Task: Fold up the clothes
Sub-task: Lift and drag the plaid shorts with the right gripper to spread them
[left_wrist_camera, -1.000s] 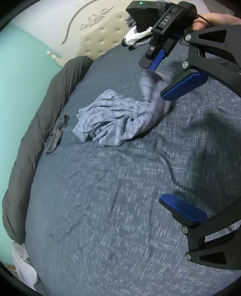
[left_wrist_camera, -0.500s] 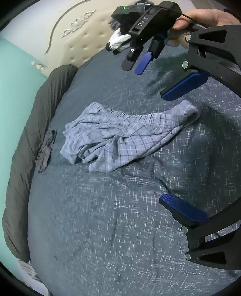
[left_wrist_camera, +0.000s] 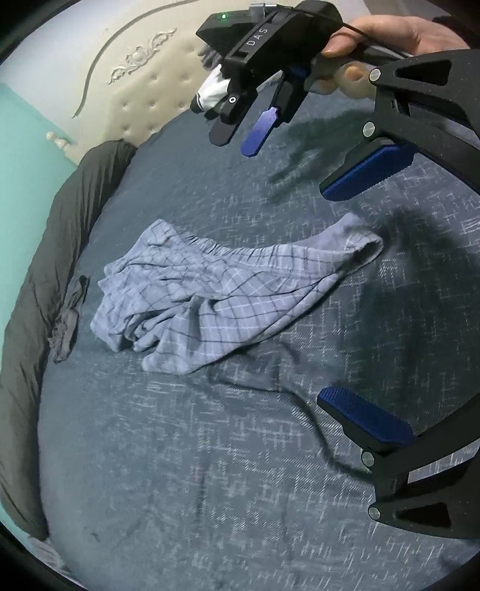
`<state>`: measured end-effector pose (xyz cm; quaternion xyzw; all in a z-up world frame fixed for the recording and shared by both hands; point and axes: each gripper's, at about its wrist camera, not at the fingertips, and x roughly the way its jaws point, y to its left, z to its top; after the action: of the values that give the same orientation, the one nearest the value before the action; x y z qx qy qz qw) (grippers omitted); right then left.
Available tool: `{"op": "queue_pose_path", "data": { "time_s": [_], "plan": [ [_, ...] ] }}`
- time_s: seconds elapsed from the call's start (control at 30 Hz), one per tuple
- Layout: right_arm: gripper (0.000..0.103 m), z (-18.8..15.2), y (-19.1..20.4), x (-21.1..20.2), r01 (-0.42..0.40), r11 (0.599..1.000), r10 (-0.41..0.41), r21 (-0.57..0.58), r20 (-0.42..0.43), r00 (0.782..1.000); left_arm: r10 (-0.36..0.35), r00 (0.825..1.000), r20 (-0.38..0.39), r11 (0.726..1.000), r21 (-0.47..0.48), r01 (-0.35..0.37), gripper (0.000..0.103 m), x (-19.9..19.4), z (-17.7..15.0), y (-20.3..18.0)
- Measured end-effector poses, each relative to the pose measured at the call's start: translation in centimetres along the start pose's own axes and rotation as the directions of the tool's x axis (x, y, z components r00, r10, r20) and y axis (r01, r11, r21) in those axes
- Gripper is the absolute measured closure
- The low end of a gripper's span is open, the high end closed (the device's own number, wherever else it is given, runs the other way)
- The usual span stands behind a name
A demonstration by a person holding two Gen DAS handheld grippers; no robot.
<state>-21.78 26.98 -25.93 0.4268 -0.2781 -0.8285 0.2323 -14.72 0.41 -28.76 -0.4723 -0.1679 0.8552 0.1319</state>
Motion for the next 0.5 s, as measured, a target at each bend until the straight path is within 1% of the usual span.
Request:
{"op": "queue_pose_path", "data": {
  "time_s": [0.2, 0.33, 0.5],
  "plan": [
    [0.043, -0.2, -0.2, -0.7, -0.004, 1.0, 0.004, -0.005, 0.001, 1.0, 0.001, 0.999, -0.034, 1.0, -0.005, -0.001, 0.0, 1.0, -0.6, -0.2],
    [0.043, -0.1, -0.7, -1.1, -0.009, 1.0, 0.009, 0.008, 0.005, 1.0, 0.011, 0.999, -0.048, 1.0, 0.014, -0.01, 0.0, 1.6, -1.0, -0.9],
    [0.043, 0.0, -0.6, -1.1, -0.004, 1.0, 0.004, -0.008, 0.0, 1.0, 0.018, 0.996, -0.09, 1.0, -0.018, -0.02, 0.001, 2.9, -1.7, -0.1]
  ]
}}
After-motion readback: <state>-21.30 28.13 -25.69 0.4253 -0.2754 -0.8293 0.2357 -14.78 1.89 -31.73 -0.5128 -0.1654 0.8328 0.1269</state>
